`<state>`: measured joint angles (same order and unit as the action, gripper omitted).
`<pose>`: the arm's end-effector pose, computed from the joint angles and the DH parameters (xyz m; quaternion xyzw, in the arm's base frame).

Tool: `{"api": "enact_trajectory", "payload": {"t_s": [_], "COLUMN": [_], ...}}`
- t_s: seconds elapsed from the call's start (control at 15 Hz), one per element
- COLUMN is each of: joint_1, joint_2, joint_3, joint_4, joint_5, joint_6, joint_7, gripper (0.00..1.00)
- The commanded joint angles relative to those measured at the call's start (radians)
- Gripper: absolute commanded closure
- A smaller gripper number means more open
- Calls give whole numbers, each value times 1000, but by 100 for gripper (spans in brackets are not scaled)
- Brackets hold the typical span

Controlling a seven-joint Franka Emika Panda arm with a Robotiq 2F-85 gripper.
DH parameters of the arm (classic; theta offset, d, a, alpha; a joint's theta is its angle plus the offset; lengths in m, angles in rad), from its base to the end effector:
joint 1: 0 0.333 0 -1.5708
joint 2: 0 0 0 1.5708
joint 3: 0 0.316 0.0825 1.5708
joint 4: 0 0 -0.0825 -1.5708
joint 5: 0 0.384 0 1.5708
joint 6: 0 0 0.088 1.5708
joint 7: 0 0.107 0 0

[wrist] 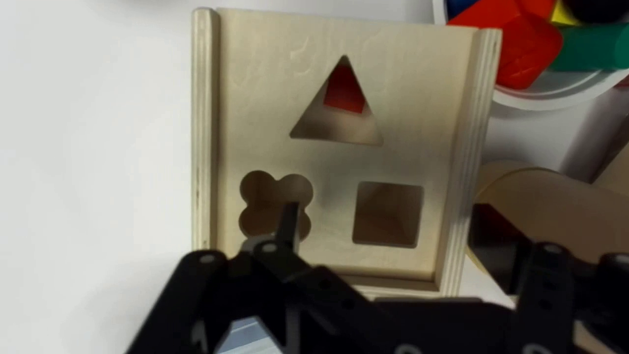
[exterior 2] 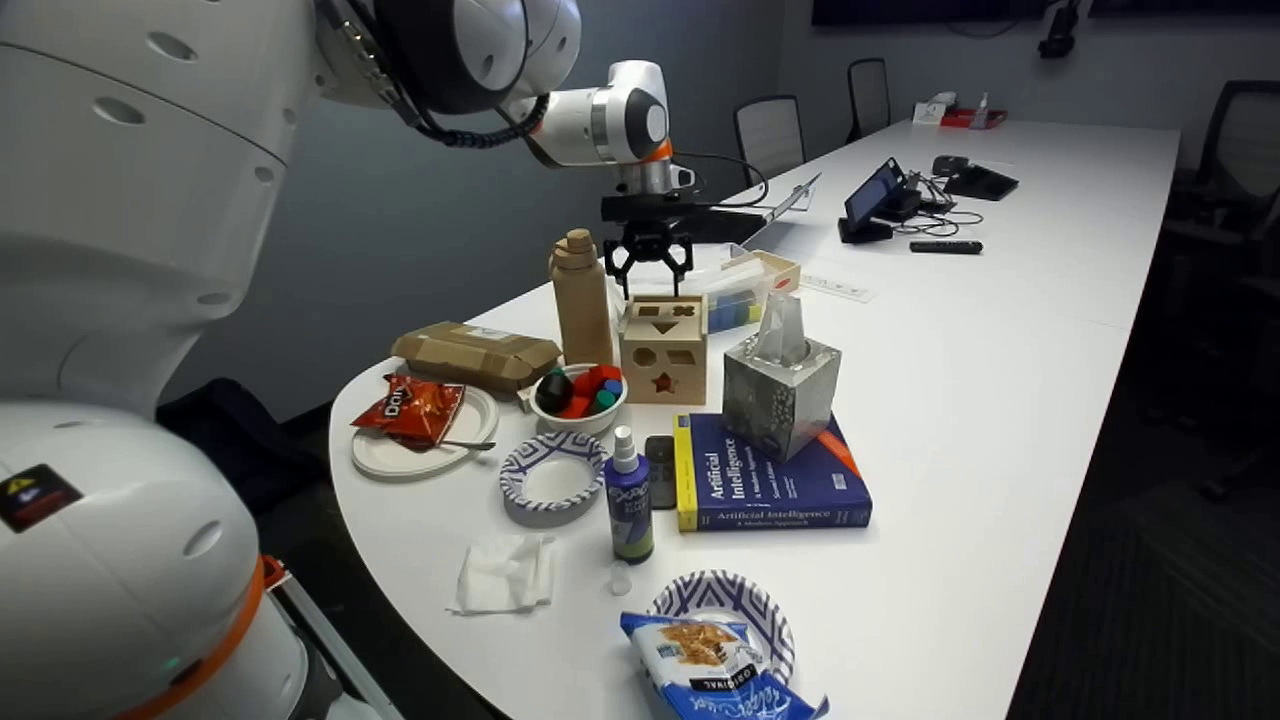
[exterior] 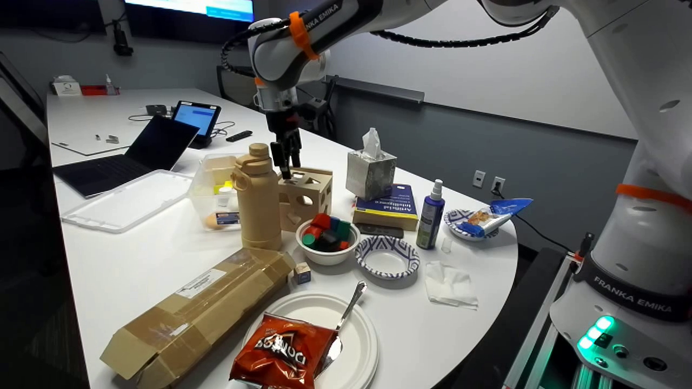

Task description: Put a red block in the box

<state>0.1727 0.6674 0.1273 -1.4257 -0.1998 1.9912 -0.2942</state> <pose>0.6880 0.1827 0.2977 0.9436 0.3239 -0.0474 0.0493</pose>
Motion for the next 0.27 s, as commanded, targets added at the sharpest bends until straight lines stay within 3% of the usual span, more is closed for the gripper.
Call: {"api": "enact_trajectory", "payload": {"t_s": [0.0,0.2], "joint_1": [-11,-19], "joint_2": [-63,-121], "joint_3": [-3,-7], "joint_4": [-12,-42], "joint_5": [13,15], "joint_6": [-30,-34], "joint_7": [11,23], "gripper": [0,0]}}
